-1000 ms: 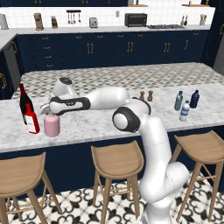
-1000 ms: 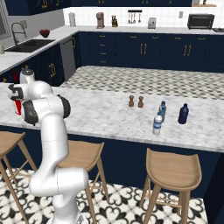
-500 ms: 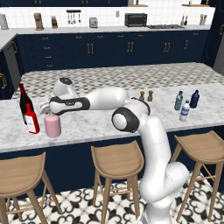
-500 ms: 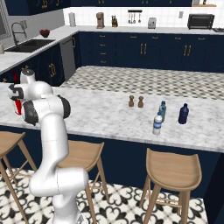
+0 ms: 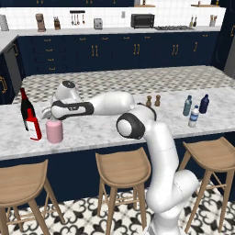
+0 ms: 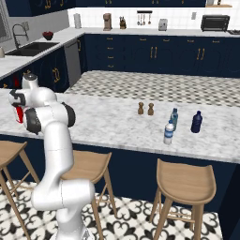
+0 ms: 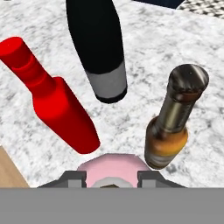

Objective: Move the plastic bottles in the middle to the plastics group, and the glass bottles in the middle to the glass group.

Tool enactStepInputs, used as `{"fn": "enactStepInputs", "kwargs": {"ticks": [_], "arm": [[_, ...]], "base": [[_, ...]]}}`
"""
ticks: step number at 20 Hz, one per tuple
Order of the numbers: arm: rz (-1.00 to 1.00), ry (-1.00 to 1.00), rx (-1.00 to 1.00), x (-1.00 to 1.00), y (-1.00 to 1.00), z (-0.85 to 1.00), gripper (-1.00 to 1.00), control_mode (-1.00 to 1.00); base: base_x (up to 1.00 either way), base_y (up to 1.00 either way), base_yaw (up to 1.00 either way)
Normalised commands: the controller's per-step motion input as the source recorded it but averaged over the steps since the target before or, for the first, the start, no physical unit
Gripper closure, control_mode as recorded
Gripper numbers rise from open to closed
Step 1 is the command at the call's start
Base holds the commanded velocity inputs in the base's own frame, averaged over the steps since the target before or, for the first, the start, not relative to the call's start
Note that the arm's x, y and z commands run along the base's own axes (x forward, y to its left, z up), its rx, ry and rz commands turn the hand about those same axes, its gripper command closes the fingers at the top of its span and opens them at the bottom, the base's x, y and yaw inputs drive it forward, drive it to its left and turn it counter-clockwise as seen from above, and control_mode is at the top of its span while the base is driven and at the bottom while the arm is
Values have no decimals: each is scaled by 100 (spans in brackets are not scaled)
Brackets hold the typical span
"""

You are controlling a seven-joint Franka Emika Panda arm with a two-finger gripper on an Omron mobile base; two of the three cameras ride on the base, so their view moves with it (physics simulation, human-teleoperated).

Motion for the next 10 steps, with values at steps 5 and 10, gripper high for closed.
{"fn": "enactStepInputs", "kwargs": {"ticks": [5, 10], "arm": [[0, 0, 0, 0, 0, 0, 100, -100], [0, 0, 0, 0, 0, -15, 100, -100]], "base": [[0, 0, 0], [0, 0, 0]]}}
